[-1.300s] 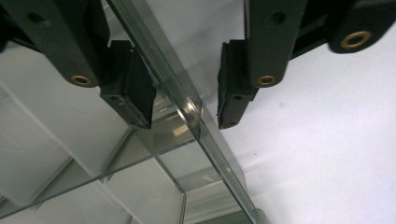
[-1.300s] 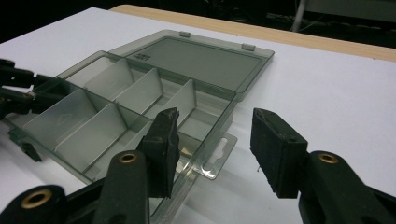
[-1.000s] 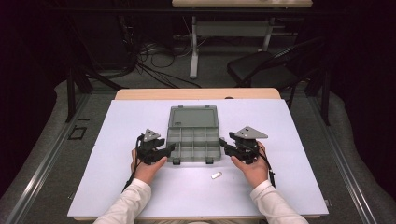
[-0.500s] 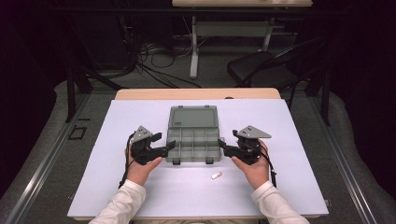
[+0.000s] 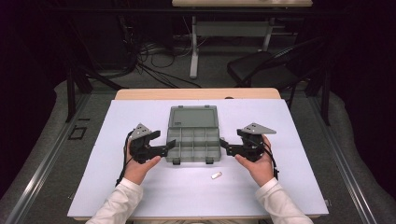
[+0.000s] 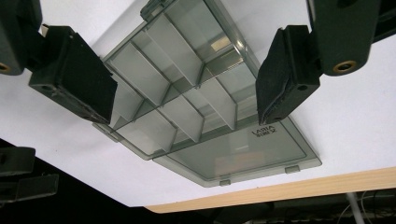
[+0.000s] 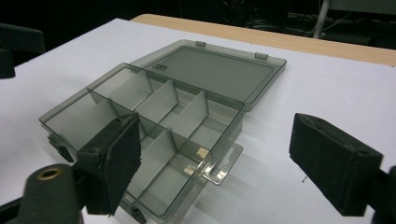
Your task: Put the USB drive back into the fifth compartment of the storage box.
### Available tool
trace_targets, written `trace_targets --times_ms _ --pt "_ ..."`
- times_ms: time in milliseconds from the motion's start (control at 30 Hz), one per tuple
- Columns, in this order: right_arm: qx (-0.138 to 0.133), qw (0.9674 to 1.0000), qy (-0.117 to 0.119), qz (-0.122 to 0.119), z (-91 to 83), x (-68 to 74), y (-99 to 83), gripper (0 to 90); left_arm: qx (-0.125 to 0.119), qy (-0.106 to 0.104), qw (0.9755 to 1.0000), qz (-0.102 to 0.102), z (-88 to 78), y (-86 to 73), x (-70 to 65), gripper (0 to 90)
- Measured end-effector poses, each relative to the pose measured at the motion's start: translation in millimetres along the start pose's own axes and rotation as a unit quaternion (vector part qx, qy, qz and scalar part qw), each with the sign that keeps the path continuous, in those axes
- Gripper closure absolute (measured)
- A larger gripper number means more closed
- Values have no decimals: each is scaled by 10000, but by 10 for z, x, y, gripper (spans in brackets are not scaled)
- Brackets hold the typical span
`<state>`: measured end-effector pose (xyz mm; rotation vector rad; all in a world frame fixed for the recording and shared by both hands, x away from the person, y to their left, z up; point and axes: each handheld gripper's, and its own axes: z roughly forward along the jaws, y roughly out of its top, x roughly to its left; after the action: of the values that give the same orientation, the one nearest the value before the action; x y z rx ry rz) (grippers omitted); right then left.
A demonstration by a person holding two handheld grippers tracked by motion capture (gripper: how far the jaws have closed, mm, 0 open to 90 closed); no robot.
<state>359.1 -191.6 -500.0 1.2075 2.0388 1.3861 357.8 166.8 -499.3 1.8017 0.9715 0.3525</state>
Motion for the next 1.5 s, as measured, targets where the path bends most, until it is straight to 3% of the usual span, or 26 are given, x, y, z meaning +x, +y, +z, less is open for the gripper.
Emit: trace_targets --times_ms 267,467,633,800,900,1000,1167,1400,1500 --pt "62 9999 28 -146 -55 3 28 142 -30 -124 9999 101 9 20 -103 163" --pt "42 9984 166 -540 -60 16 36 207 39 -337 9987 369 32 26 -282 158" --pt "34 9986 161 -494 -89 -4 40 209 347 -562 9949 758 124 -15 -479 159" --pt "-57 9990 122 -421 -112 -25 55 209 541 -754 9912 939 214 -82 -657 159" --pt "-56 9991 111 -400 -114 -37 57 214 581 -798 9903 977 244 -109 -720 159" --pt "-52 9991 101 -405 -103 -40 51 233 602 -848 9896 997 266 -133 -752 159" --pt "19 9988 143 -464 -92 -47 46 287 550 -857 9904 938 273 -143 -745 160" --pt "24 9967 477 -659 -99 -46 42 450 610 -760 9905 966 280 -153 -706 172" --pt "82 9963 536 -673 -98 -39 40 465 584 -722 9908 988 280 -164 -706 195"
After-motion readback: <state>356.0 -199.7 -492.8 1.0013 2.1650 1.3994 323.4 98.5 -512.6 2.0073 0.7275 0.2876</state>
